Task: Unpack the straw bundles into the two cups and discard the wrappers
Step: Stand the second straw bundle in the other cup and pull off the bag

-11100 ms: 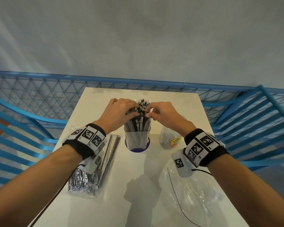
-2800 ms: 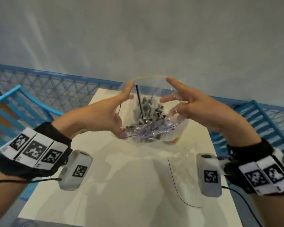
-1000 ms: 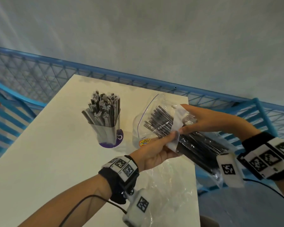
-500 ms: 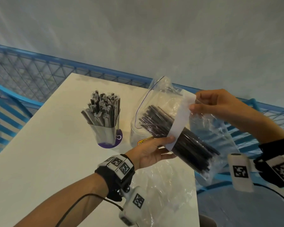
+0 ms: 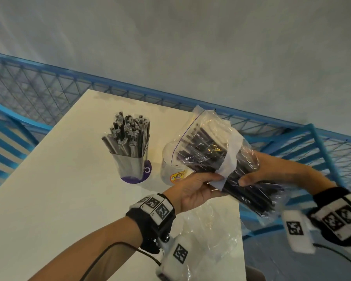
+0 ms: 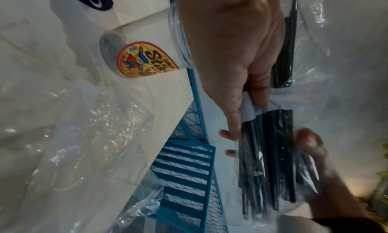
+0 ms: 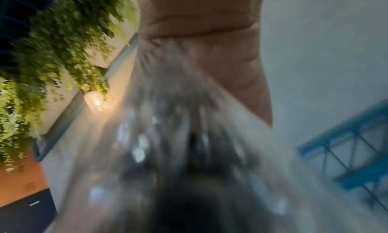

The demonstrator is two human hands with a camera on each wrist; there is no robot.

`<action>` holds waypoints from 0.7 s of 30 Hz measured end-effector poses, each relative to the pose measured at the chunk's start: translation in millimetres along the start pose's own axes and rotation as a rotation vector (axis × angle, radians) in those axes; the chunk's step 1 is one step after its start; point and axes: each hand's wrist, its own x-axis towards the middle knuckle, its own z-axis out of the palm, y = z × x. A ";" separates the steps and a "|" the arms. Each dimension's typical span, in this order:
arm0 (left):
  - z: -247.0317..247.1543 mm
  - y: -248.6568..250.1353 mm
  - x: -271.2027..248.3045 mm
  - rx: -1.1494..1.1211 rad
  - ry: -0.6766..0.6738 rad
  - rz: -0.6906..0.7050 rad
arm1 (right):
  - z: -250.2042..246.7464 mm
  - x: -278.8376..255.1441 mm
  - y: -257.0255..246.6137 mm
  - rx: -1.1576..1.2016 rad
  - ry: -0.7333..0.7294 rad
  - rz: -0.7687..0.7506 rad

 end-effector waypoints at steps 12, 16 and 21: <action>-23.8 28.6 -25.0 0.183 0.070 -0.027 | -9.0 33.2 -27.6 -0.193 0.055 0.108; -29.9 36.8 -31.4 0.186 0.072 -0.006 | -7.0 46.0 -40.6 -0.222 -0.007 0.121; -29.5 37.7 -32.2 0.212 0.088 0.026 | -8.5 57.2 -54.3 -0.319 -0.025 0.109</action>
